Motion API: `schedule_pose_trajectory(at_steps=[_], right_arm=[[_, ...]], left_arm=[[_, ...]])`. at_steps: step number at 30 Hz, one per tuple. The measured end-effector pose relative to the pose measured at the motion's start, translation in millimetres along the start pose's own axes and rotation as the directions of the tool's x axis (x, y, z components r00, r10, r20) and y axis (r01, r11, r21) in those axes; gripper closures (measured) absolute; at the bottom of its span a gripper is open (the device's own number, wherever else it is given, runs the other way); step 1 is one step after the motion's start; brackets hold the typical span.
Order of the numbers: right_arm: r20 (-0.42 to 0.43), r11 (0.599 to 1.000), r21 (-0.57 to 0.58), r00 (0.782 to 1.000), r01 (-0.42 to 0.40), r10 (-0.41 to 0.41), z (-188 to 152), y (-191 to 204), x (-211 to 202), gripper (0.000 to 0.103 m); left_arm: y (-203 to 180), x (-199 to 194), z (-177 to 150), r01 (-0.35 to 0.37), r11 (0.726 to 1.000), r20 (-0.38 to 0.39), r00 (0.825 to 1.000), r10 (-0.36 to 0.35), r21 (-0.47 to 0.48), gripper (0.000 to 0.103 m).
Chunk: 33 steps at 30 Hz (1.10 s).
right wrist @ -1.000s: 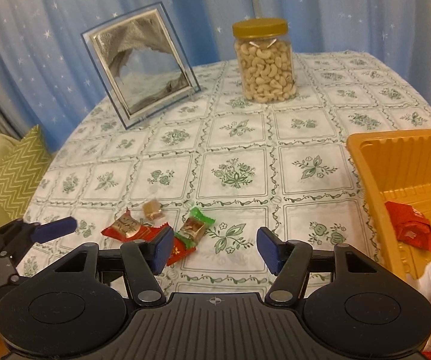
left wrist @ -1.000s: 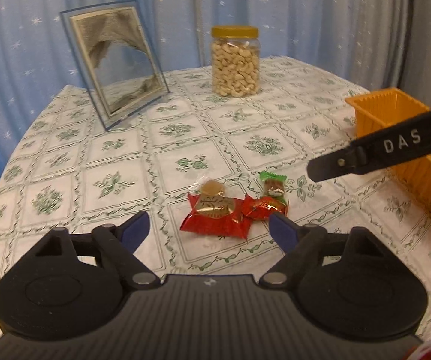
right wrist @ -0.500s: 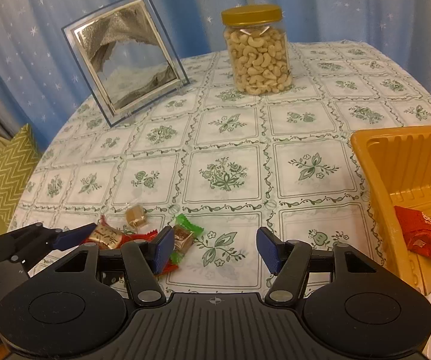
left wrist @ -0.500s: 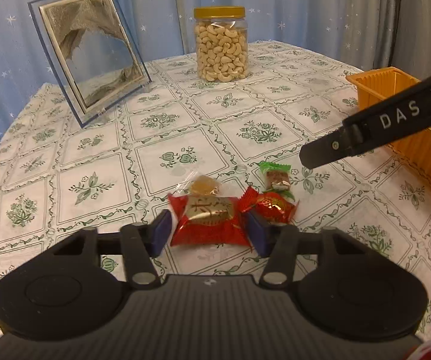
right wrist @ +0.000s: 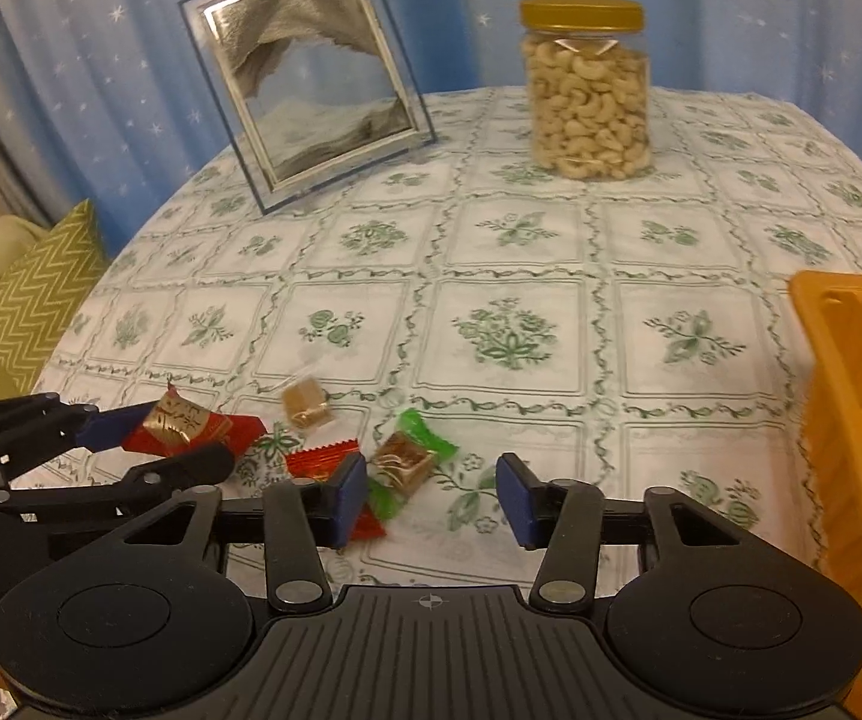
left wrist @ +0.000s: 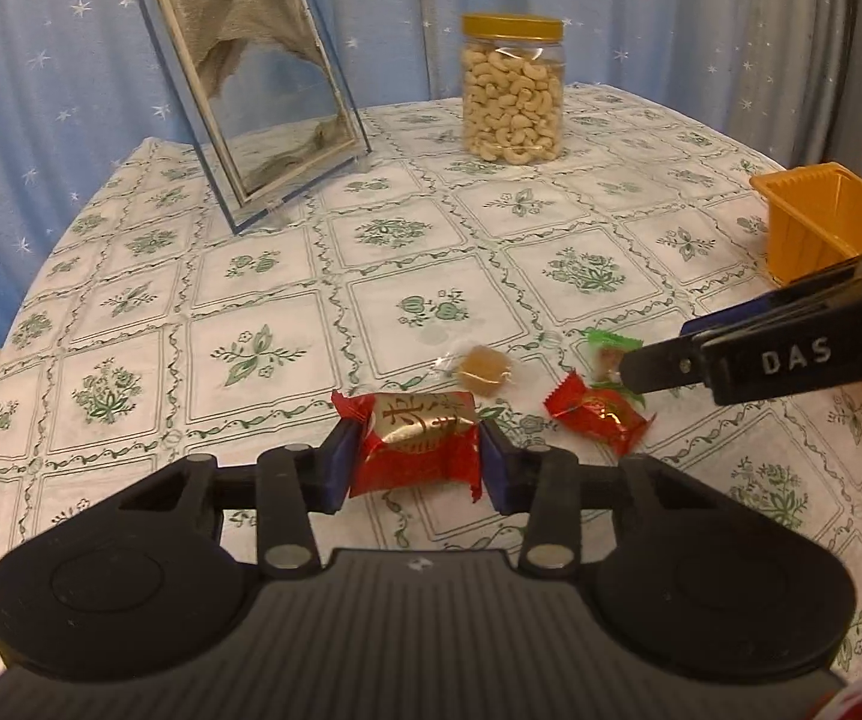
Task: Organize snacks
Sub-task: 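Lower the right tool onto the green-wrapped candy while the left tool reaches the gold-red candy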
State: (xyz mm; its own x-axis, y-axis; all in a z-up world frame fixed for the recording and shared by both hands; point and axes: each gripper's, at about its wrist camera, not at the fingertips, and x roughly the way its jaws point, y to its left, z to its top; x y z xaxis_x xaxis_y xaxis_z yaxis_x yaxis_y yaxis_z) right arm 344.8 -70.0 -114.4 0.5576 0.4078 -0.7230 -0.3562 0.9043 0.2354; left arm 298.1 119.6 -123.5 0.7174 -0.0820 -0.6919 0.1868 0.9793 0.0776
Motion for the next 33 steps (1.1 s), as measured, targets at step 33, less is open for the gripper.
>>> schedule_pose_trajectory(at_steps=[33], right_arm=[[0.022,0.997,-0.027,0.997,0.079,-0.078,7.0,10.8,2.1,0.083]], left_arm=[[-9.3,-12.9,-2.7,0.031,0.999,0.023,0.999,-0.031,-0.016,0.064]])
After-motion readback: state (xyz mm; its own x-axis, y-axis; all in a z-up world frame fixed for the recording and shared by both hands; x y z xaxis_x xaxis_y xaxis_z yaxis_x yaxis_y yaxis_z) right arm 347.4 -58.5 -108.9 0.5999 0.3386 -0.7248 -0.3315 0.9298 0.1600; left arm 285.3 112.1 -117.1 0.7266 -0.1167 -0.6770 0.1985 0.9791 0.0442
